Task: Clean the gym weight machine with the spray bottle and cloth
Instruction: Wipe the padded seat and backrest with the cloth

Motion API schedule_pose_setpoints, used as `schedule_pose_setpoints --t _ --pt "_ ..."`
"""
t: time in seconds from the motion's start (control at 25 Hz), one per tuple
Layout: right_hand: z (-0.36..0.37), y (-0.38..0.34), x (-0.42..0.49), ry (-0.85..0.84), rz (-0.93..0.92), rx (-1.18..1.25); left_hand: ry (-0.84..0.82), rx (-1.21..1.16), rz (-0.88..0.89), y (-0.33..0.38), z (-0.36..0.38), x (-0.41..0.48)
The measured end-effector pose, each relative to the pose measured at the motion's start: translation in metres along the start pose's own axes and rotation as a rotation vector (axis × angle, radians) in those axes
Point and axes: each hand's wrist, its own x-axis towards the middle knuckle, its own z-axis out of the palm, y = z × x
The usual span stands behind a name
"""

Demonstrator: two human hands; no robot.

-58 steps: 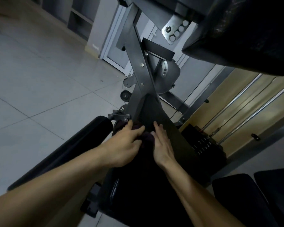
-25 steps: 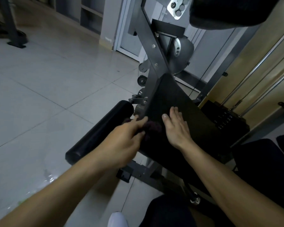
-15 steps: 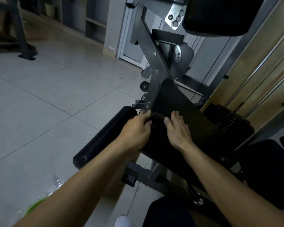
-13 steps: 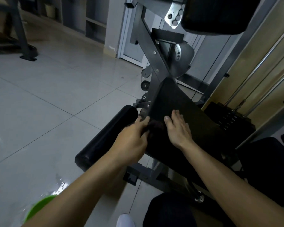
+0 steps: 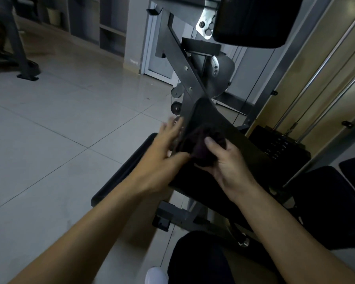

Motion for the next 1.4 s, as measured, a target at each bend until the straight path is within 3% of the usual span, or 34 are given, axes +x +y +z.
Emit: schedule_pose_setpoints --t 0.08,0.16,0.28,0.44,0.56,0.64,0.88,0.96,1.16,1.32,1.4 --pt "-0.043 0.017 -0.013 0.099 -0.162 -0.526 0.136 -0.042 -0.265 -0.027 -0.009 -0.019" --pt "-0.069 0.04 -0.032 -0.015 -0.265 -0.858 0.056 -0.191 -0.499 -0.042 -0.006 -0.039" --pt "-0.063 0.067 -0.031 -0.156 -0.438 -0.907 0.081 -0.462 -0.61 -0.044 0.006 -0.044" --pt "-0.009 0.062 -0.002 -0.269 -0.715 -1.084 0.265 -0.597 -0.663 -0.046 0.009 -0.026" --pt "0.024 0.062 0.014 -0.392 -0.947 -1.351 0.295 -0.621 -0.663 -0.043 0.008 -0.02" --pt "0.012 0.063 0.016 -0.386 -1.046 -1.469 0.312 -0.648 -0.672 -0.039 0.008 -0.02" --pt "-0.126 0.084 -0.056 -0.334 -0.816 -1.506 0.399 -0.728 -0.666 -0.031 0.019 -0.025" --pt "-0.121 0.09 -0.06 -0.27 -0.778 -1.489 0.453 -0.754 -0.653 -0.026 0.028 -0.031" --pt "-0.052 0.093 -0.026 -0.184 -0.963 -1.419 0.603 -0.808 -0.584 -0.021 0.052 -0.033" --pt "-0.034 0.092 -0.02 -0.123 -0.962 -1.36 0.565 -0.65 -0.435 -0.025 0.083 -0.032" --pt "-0.044 0.093 -0.021 -0.177 -0.957 -1.328 0.57 -0.387 -0.349 -0.024 0.1 -0.032"
